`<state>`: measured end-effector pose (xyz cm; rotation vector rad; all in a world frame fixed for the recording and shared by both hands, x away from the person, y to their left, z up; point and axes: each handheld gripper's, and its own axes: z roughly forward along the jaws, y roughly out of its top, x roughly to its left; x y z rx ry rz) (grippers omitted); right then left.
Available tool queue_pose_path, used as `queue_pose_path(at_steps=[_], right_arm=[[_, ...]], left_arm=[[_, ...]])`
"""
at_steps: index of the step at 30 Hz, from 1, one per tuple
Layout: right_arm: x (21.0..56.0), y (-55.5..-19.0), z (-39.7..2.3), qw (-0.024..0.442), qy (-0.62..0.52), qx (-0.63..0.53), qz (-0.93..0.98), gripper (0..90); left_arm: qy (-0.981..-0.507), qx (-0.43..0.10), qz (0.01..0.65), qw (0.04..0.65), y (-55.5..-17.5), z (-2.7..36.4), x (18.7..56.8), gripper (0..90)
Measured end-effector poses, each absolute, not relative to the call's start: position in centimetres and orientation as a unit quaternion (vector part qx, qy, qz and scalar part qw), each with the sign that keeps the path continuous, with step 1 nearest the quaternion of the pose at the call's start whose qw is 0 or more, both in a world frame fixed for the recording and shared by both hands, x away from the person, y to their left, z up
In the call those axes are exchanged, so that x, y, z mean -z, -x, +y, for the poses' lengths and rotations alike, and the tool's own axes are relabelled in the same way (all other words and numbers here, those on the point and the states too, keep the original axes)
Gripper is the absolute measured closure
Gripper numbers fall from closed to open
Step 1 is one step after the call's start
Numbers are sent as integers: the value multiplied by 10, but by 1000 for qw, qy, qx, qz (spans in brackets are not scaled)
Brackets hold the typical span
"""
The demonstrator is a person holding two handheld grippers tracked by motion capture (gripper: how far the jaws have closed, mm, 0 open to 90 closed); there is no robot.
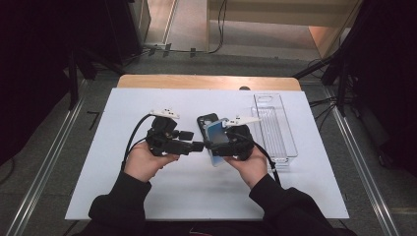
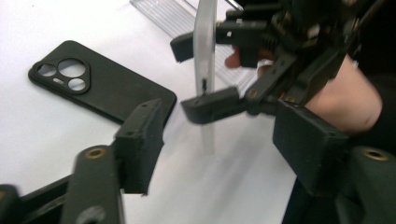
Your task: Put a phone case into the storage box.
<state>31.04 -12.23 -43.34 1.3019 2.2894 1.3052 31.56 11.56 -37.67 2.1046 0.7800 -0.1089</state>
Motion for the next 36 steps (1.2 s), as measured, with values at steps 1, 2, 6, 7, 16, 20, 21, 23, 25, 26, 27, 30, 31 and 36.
queue_pose_path(at_steps=[1,2,6,7,16,20,21,23,25,26,27,30,31,36], right_arm=[[433,-310,-123,99,-439,-444,775,162],[433,-311,-124,99,-439,-443,776,162],[433,-311,-127,93,-435,-444,777,162],[432,-311,-127,93,-434,-445,778,162],[427,-311,-137,90,-426,-453,778,162],[423,-312,-142,89,-424,-457,777,162],[422,-312,-143,90,-424,-458,776,162],[420,-312,-145,92,-422,-459,776,162],[417,-312,-148,93,-421,-460,777,163],[416,-312,-149,95,-421,-459,777,162],[415,-312,-150,94,-421,-459,777,162],[412,-312,-153,94,-420,-459,777,162],[412,-312,-154,93,-419,-460,777,162],[405,-314,-162,91,-428,-461,772,162]], left_arm=[[-847,37,307,433,-315,118,379,329],[-846,33,304,436,-314,119,381,329],[-851,41,293,433,-312,125,390,329],[-853,37,292,432,-311,126,393,329],[-859,25,286,424,-297,137,425,328],[-866,13,280,414,-293,144,435,303],[-866,13,280,415,-292,146,437,303],[-865,14,281,417,-290,150,441,303],[-864,13,283,416,-288,154,444,303],[-864,14,283,415,-288,155,445,303],[-865,13,285,413,-287,157,446,303],[-863,15,291,413,-286,161,448,303],[-862,15,295,413,-285,162,448,303],[-854,15,312,415,-282,170,450,303]])
